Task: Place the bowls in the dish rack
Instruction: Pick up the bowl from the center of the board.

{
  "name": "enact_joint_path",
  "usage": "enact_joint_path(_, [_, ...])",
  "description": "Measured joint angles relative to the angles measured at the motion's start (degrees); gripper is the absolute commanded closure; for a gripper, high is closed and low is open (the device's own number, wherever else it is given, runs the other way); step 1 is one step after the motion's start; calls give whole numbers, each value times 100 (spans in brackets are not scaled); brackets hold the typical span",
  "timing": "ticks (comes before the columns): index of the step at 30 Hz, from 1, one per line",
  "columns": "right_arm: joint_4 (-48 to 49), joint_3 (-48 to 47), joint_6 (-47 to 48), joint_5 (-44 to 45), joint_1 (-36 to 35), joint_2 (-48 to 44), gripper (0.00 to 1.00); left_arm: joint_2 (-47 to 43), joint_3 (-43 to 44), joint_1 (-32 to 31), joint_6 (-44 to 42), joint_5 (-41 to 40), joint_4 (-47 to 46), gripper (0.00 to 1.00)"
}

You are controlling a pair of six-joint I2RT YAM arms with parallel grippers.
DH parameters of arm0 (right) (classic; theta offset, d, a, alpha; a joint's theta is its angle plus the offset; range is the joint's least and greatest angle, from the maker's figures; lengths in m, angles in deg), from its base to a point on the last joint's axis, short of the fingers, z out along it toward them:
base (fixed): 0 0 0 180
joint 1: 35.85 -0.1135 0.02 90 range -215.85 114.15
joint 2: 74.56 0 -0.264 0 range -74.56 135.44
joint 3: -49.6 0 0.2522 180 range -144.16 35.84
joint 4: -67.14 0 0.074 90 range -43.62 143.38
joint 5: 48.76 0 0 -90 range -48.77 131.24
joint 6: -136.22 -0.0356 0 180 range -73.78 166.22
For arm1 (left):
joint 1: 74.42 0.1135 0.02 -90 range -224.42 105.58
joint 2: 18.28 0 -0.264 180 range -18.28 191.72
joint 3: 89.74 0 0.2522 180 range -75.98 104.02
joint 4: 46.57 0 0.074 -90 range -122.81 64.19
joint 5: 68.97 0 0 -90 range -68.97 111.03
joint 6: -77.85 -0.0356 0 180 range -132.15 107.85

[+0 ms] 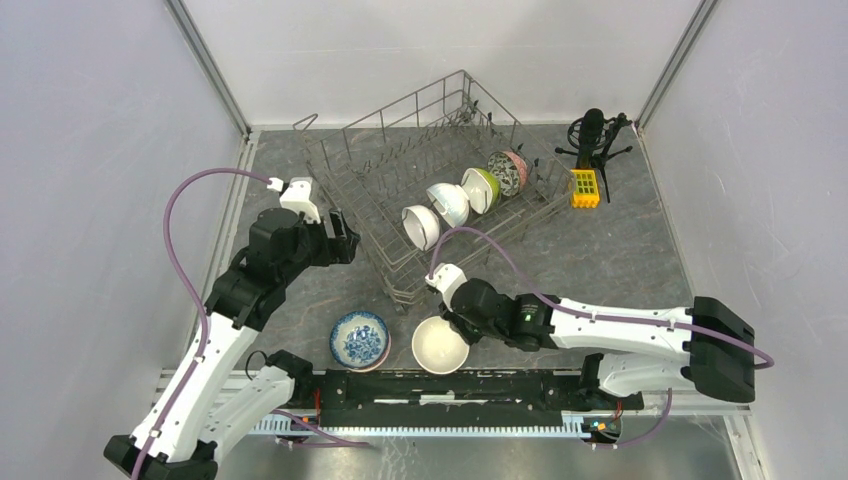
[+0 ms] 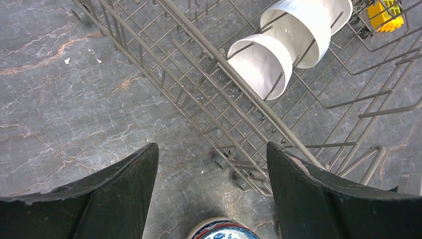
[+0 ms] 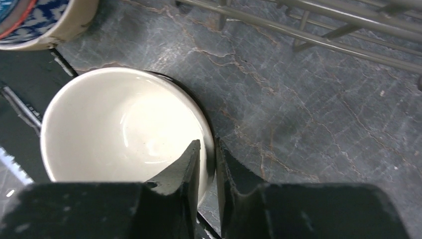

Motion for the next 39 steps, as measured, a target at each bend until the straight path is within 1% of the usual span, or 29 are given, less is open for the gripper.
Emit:
enact_joint_path(2, [-107,-79,-7,203,-70,107,90,-46,-37,0,-4,-26,0,14])
enact_joint_path(3, [-140,-107,-2,273,-96,144,97,-55,-44,0,-7,-33,-2,14])
enact_joint_path(4, [-184,-138,-15,328,-118,173,100,-57,-44,0,-7,-39,0,14])
enact_joint_path(16, [-693,-538,-79,894,-516,188,100,-101,-55,0,-11,-44,-2,14])
enact_joint_path(22, [-872,-577,-96,1086,-599,105,100,-114,-55,0,-11,-42,-4,14])
enact_joint_path(34, [-1093,-586,-146,1517,-695,-437,100,-114,-11,0,-7,192,28,12])
enact_joint_path(39, [-1414,-844,-101,1818,-702,-608,100,-173,105,0,-4,407,118,12])
